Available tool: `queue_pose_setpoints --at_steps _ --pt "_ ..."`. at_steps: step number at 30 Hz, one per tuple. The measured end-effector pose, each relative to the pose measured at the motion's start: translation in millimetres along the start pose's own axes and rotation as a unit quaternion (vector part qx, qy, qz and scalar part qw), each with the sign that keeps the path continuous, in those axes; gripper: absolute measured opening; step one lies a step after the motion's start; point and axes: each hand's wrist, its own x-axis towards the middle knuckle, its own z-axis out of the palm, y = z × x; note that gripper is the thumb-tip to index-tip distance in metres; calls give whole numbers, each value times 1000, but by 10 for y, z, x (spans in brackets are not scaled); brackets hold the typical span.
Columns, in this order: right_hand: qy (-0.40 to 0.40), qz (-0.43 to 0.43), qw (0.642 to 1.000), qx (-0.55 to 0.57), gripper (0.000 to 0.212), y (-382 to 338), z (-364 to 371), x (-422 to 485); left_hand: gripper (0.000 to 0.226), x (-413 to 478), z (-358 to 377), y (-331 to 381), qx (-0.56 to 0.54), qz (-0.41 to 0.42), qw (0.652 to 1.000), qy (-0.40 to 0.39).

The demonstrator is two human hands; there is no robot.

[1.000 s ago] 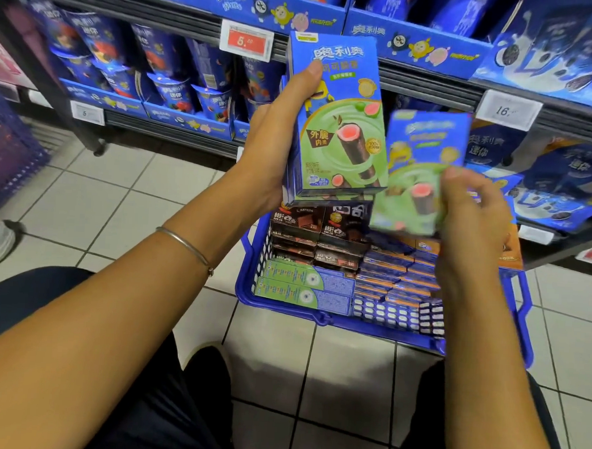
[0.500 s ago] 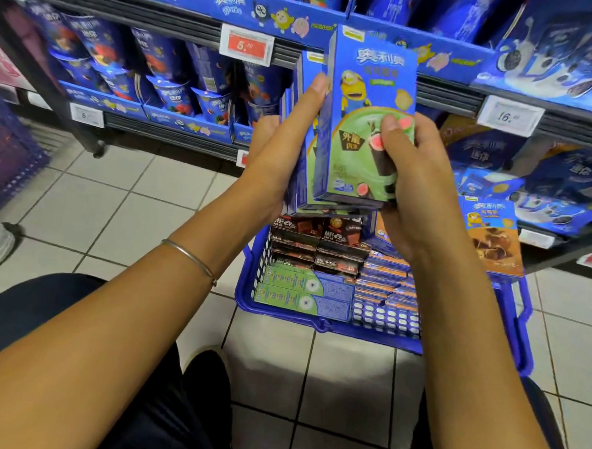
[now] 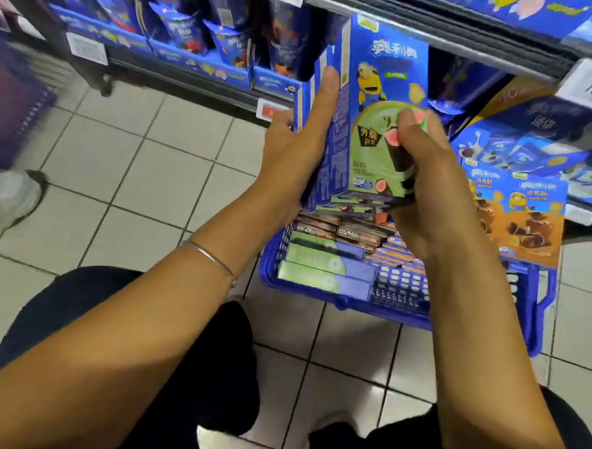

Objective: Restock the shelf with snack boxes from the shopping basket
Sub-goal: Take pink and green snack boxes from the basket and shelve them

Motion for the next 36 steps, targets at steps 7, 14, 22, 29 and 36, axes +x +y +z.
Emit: queue_pose_setpoints --at_steps 7,14,22,29,36 --pt "9 73 994 -77 8 -852 462 -520 71 -769 -113 760 -10 -75 995 64" --pt "-26 57 994 -85 15 -2824 1241 -1396 71 -2079 39 2797 -29 -50 993 99" --pt "-75 -61 991 -89 45 -4807 2134 -2300 88 -3216 191 4863 -52 35 996 60" --pt "-61 -236 965 -99 13 -6063 3163 -2383 65 -3246 -52 6455 -60 195 978 -34" --pt "-50 -329 941 -65 7 -6959 4114 -2171 58 -2979 -453 7803 -78 329 934 -117"
